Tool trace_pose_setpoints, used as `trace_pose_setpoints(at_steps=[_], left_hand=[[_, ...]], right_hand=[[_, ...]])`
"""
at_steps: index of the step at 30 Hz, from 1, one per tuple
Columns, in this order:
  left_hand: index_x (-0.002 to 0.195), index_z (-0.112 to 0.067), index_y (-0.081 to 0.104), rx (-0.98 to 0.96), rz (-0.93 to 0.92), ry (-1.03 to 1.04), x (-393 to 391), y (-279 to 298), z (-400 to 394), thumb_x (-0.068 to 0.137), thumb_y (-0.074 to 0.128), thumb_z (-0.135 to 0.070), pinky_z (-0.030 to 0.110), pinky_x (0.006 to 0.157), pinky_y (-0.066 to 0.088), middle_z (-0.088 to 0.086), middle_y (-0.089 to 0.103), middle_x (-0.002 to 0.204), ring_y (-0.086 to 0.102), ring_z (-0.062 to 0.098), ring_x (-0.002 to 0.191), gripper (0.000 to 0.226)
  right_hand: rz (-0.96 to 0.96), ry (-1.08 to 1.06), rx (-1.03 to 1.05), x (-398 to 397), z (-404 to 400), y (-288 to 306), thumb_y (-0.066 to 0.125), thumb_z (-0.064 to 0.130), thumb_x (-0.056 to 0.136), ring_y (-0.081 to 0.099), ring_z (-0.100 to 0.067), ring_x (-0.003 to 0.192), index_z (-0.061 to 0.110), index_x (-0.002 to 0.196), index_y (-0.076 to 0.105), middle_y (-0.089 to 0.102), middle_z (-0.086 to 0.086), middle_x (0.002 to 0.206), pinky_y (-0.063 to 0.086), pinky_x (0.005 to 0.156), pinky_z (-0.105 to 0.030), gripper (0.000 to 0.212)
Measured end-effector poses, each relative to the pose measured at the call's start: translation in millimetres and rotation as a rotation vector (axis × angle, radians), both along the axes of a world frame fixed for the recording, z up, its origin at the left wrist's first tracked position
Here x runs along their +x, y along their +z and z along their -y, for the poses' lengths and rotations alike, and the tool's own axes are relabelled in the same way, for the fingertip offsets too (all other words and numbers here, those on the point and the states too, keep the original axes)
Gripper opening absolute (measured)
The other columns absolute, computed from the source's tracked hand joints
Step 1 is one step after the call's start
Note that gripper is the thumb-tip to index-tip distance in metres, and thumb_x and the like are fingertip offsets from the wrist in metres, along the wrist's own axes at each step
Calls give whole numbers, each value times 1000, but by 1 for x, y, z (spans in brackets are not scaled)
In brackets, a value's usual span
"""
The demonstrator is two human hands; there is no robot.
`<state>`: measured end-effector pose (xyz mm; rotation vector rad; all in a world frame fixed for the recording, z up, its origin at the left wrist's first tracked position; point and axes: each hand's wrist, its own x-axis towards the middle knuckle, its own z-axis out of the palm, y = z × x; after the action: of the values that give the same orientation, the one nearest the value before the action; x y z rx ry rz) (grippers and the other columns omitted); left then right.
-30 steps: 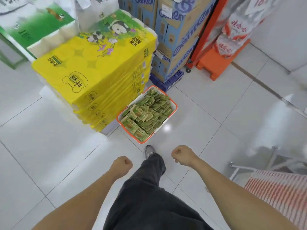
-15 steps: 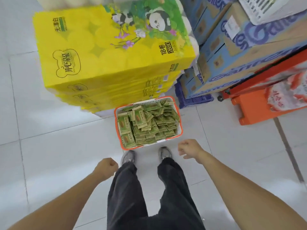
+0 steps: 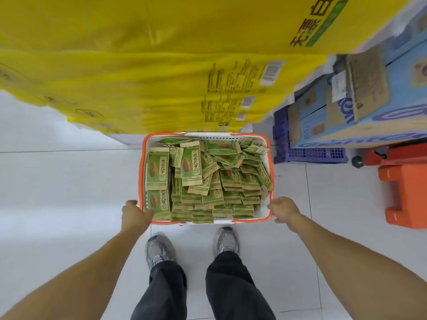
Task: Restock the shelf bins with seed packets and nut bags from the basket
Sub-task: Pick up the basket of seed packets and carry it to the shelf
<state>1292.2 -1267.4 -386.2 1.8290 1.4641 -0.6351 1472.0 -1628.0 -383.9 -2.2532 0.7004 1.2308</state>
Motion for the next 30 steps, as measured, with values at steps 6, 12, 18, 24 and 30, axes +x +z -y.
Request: trace_pose_setpoints(at_steps=[6,12,18,24,30], left_hand=[[149,0,25,-109,40,222,-15,-53,-4,92,66,-19,39,92,45,21,50,141,55,34,116,73],[138,-4,48,-28,109,286,-23,-52,-7,90,69,-18,37,75,53,17,65,123,62,29,90,55],[114,2,67,-125,266,504,-22,-21,-6,85,65,8,36,71,56,11,69,89,61,28,75,30],[99,4,62,-498,381,678,6,6,-17,86,61,2,34,57,42,16,52,80,46,24,61,13],[93,-1,60,-536,501,675,30,10,-12,91,58,-6,31,55,38,8,52,68,46,19,58,7]], right_hand=[[37,-9,6,-10,0,-67,76,22,78,60,-30,102,12,120,56,64,-9,115,51,84,-37,48],[155,-155,-32,-17,1,-63,82,13,74,64,-30,99,11,111,61,66,-8,107,54,86,-39,43],[247,-353,163,-27,-27,-27,66,1,89,58,-18,59,6,96,68,66,-10,85,49,56,-28,8],[218,-401,370,-6,-72,12,70,-4,84,55,-21,65,5,97,68,62,-8,77,48,52,-30,16],[204,-397,463,4,-96,18,71,-1,85,61,-22,77,7,107,69,66,-11,88,54,70,-34,24]])
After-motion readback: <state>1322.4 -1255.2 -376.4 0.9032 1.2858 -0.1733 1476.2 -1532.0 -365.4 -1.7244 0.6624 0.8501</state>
